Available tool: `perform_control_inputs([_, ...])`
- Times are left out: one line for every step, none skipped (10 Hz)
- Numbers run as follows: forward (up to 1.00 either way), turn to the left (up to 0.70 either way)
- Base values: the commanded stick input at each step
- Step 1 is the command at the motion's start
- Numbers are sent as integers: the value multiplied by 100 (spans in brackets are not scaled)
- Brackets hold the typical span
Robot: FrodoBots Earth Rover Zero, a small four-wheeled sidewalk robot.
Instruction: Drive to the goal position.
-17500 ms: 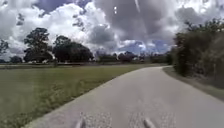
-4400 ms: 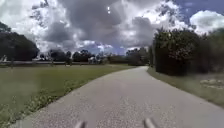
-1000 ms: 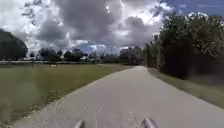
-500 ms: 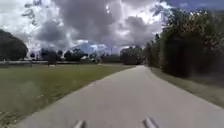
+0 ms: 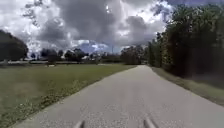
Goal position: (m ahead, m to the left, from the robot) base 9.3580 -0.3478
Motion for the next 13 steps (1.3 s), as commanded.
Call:
perform_control_inputs([70, -35])
perform_control_inputs([70, -35])
perform_control_inputs([70, -35])
perform_control_inputs([70, -35])
perform_control_inputs([70, -30])
perform_control_inputs([70, -9])
perform_control_inputs([70, 0])
perform_control_inputs([70, 0])
perform_control_inputs([70, 0])
perform_control_inputs([70, 0])
perform_control_inputs([70, 0])
perform_control_inputs([70, 0])
perform_control_inputs([70, 0])
